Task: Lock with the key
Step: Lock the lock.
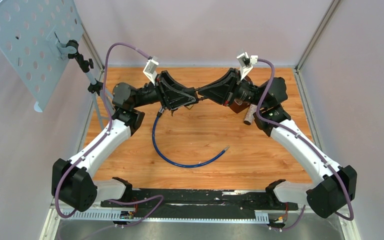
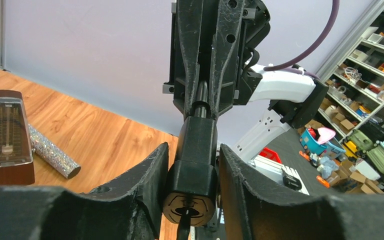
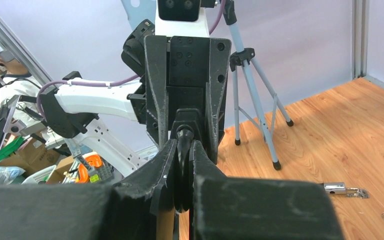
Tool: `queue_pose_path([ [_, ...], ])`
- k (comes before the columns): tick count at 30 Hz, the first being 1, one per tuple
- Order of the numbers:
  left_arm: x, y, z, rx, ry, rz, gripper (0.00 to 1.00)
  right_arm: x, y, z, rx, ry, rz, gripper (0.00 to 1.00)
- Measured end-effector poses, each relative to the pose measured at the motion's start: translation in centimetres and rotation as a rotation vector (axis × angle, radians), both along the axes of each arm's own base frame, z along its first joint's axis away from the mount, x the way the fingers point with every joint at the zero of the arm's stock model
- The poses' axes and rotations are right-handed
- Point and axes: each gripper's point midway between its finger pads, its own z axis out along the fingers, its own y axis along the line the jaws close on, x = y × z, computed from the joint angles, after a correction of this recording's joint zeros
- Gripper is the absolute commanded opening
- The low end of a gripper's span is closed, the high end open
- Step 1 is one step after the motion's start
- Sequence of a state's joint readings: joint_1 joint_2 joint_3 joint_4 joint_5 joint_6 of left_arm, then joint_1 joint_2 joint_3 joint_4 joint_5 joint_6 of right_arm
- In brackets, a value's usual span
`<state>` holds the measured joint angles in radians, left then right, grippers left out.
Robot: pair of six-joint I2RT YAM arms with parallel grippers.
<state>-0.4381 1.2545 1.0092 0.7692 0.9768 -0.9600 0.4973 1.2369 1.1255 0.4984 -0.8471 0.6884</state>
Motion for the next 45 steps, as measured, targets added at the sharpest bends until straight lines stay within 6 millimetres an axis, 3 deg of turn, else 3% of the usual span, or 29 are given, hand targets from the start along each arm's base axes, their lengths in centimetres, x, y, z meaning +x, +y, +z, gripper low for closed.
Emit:
queue_pose_path([
  [5,0.2,0.0,0.2,-0.008,0.007,0.012,0.43,0.2,0.2,0.0,0.019,0.007,-0.006,0.0],
  [9,0.3,0.0,0.3,-0.013,0.006,0.015,0.27,0.1,0.3,0.2,0.031,0.011,-0.005,0.0],
  [10,0.3,0.0,0.3,-0.015,0.006,0.016,0.15,0.1,0.3,0.3,0.034,0.01,-0.005,0.0],
  [12,0.3,0.0,0.3,-0.016,0.005,0.017,0.01,0.2,0.3,0.3,0.037,0.017,-0.005,0.0],
  [15,0.3,0.1,0.4,-0.019,0.006,0.021,0.0,0.3,0.3,0.3,0.039,0.023,-0.007,0.02],
  [18,0.4,0.1,0.4,-0.02,0.008,0.026,0.0,0.5,0.3,0.2,0.039,0.029,-0.016,0.3],
  [19,0.5,0.1,0.4,-0.019,0.01,0.029,0.0,0.6,0.3,0.1,0.036,0.029,-0.022,0.47],
  [20,0.5,0.0,0.3,-0.016,0.012,0.03,0.0,1.0,0.3,-0.1,0.03,0.026,-0.042,0.56],
  [22,0.6,0.0,-0.1,-0.004,0.024,0.032,0.0,1.6,0.2,-0.7,0.007,0.033,-0.078,0.67],
  [24,0.7,0.0,-0.6,0.012,0.038,0.038,0.0,2.1,-0.1,-1.5,-0.031,0.031,-0.122,0.71],
  [31,1.2,-0.1,-2.2,0.066,0.094,0.052,0.0,2.2,-2.6,-2.5,-0.123,0.025,-0.214,0.72],
  [34,1.3,0.0,-2.5,0.076,0.109,0.054,0.0,2.0,-3.4,-2.7,-0.144,0.034,-0.223,0.65],
  [41,1.4,0.0,-2.9,0.088,0.132,0.057,0.0,1.1,-3.4,-3.9,-0.181,0.082,-0.169,0.49],
  [45,1.5,0.0,-2.9,0.087,0.132,0.057,0.0,0.6,-3.1,-4.5,-0.197,0.096,-0.122,0.47],
])
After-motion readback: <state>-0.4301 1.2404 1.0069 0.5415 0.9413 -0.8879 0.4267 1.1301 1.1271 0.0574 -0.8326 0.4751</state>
